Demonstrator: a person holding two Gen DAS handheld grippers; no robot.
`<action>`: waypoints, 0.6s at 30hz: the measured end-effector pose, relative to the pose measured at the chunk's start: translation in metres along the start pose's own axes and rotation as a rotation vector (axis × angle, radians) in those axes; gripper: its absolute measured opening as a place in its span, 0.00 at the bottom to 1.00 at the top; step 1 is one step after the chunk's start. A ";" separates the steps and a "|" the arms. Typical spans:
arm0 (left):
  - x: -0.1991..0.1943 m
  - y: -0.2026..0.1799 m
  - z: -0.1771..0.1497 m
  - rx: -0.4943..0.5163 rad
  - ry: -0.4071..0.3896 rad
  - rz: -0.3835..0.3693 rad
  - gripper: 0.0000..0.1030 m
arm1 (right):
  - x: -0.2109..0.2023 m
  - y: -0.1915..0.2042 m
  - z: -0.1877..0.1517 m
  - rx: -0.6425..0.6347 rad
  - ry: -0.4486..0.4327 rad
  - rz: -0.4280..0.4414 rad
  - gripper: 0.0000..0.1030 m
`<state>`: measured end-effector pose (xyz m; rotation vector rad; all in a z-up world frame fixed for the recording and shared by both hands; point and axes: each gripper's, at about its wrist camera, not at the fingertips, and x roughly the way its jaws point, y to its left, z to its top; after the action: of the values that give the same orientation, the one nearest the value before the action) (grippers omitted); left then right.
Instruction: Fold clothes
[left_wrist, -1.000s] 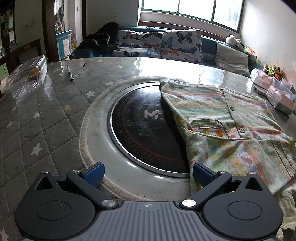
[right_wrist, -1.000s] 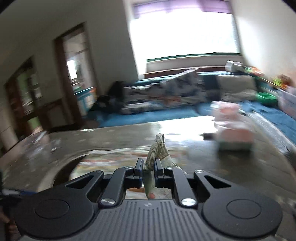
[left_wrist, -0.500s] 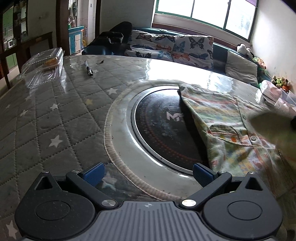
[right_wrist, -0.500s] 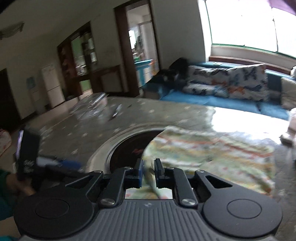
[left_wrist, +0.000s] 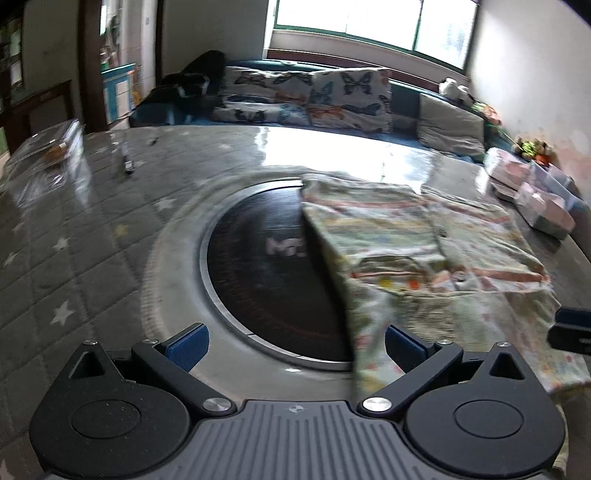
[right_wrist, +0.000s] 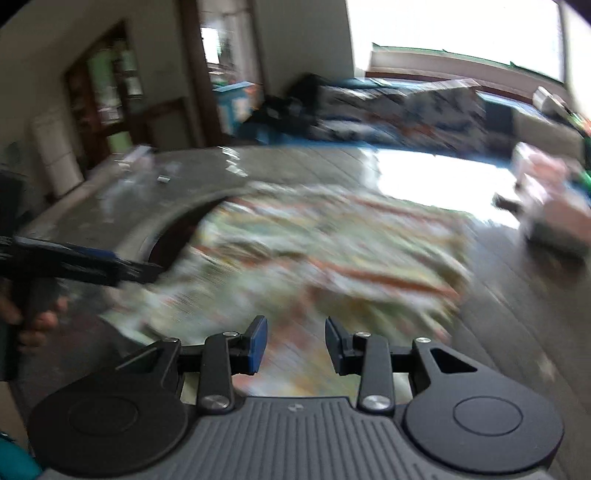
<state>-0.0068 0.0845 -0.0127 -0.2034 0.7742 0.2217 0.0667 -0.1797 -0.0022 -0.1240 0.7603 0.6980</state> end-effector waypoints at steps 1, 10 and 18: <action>0.002 -0.005 0.000 0.010 0.003 -0.008 1.00 | 0.001 -0.009 -0.006 0.022 0.013 -0.021 0.34; 0.013 -0.033 0.008 0.074 0.016 -0.039 1.00 | -0.005 -0.045 -0.007 0.070 -0.006 -0.107 0.33; 0.033 -0.060 0.021 0.131 0.005 -0.040 1.00 | 0.032 -0.051 0.017 0.078 -0.025 -0.097 0.33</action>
<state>0.0460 0.0369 -0.0153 -0.0957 0.7856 0.1321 0.1251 -0.1963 -0.0187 -0.0805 0.7515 0.5760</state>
